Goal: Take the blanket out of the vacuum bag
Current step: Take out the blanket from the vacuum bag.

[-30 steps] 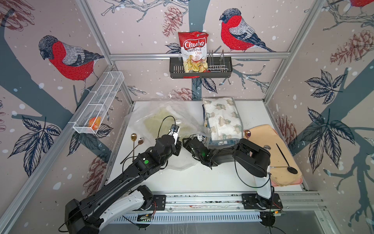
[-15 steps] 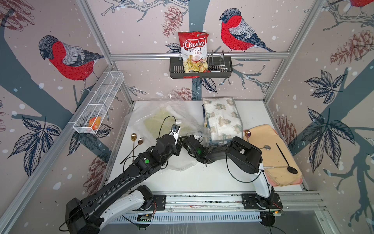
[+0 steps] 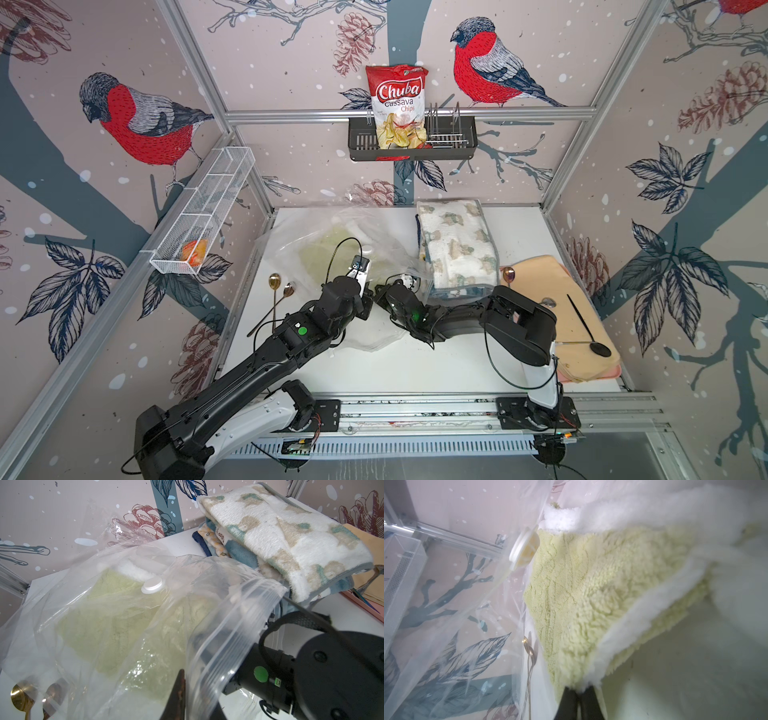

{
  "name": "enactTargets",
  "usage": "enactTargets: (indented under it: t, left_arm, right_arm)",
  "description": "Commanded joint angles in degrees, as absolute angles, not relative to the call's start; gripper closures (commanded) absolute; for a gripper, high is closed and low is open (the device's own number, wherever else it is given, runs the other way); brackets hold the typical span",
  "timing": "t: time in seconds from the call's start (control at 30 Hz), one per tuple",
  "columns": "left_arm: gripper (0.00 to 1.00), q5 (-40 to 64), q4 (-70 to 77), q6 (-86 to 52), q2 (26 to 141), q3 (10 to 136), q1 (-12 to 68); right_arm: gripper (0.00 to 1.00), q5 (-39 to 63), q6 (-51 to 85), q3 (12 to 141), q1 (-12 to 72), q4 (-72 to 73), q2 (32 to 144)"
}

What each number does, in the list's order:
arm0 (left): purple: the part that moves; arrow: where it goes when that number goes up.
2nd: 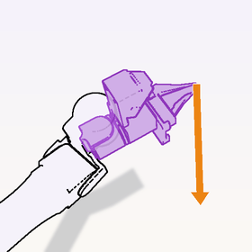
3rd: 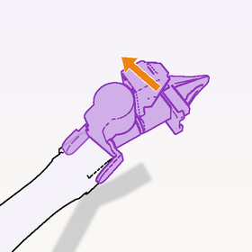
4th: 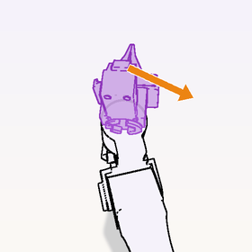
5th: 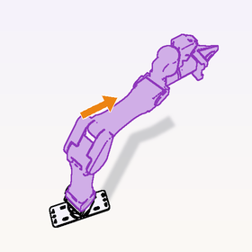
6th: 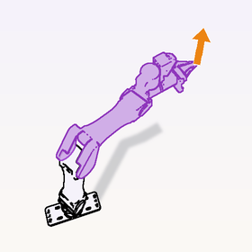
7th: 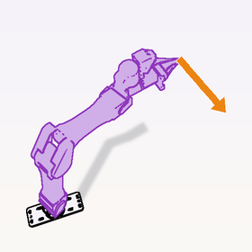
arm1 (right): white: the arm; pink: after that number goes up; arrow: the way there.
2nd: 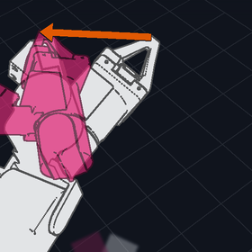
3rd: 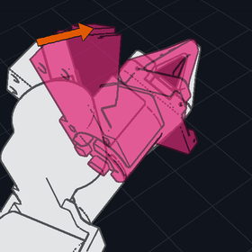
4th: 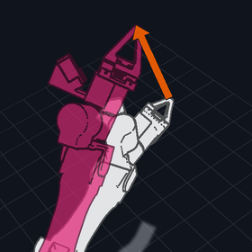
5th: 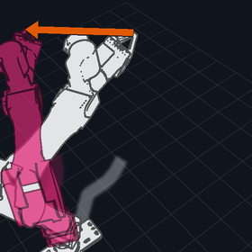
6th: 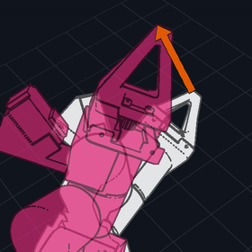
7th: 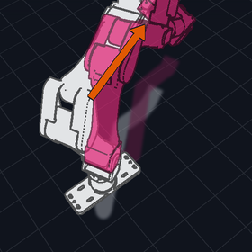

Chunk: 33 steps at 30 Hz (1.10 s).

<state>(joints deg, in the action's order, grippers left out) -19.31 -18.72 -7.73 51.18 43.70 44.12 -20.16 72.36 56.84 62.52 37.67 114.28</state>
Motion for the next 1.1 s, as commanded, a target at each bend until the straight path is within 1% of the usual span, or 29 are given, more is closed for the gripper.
enactTargets:
  t: [0.0,0.1,0.23,0.27,0.3,0.33,0.4,0.43,0.53,0.63,0.8,1.07]
  left_arm:
    - [0.86,-18.8,-16.8,-8.2,51.3,43.7,44.1]
    - [0.86,-18.7,-16.8,-8.2,51.3,43.9,44.1]
    - [0.86,-18.4,-16.7,-8.2,51.2,43.8,44.1]
    - [0.86,-18.5,-16.8,-8.2,51.2,43.9,44.1]
    - [0.86,-18.7,-16.8,-8.2,51.3,43.9,44.1]
    - [0.86,-18.6,-16.8,-8.2,51.4,43.8,44.1]
    - [0.86,-18.7,-16.9,-8.2,51.3,43.8,44.1]
    - [0.86,-18.7,-16.9,-8.3,51.2,43.8,44.1]
    - [0.86,-18.7,-16.7,-8.2,51.2,43.8,44.1]
    - [0.85,-18.6,-16.8,-8.2,51.4,43.8,44.1]
    - [0.85,-18.7,-17.0,-8.2,51.6,43.8,44.1]
    - [0.85,-18.9,-16.9,-8.2,51.5,43.7,44.1]
  right_arm:
    - [1.00,-20.3,72.9,54.7,64.1,39.7,112.5]
    - [0.99,-20.2,74.9,52.1,66.2,39.7,110.7]
    - [0.89,-19.4,77.9,49.8,67.5,40.4,110.4]
    - [0.84,-18.5,78.4,49.6,67.3,41.0,110.9]
    - [0.74,-17.7,78.9,49.3,67.2,41.6,111.2]
    - [0.66,-17.0,78.9,48.9,67.1,42.1,111.3]
    - [0.53,-16.6,79.2,47.7,66.9,42.2,110.7]
    - [0.47,-16.6,79.3,46.7,66.9,42.2,110.1]
    - [0.38,-16.0,80.7,44.1,66.5,42.3,109.0]
    - [0.34,-15.1,81.3,42.5,66.1,43.4,108.7]
    - [0.29,-15.4,81.5,44.6,65.2,42.1,110.7]
    - [0.27,-16.4,82.8,52.5,63.8,37.5,117.1]
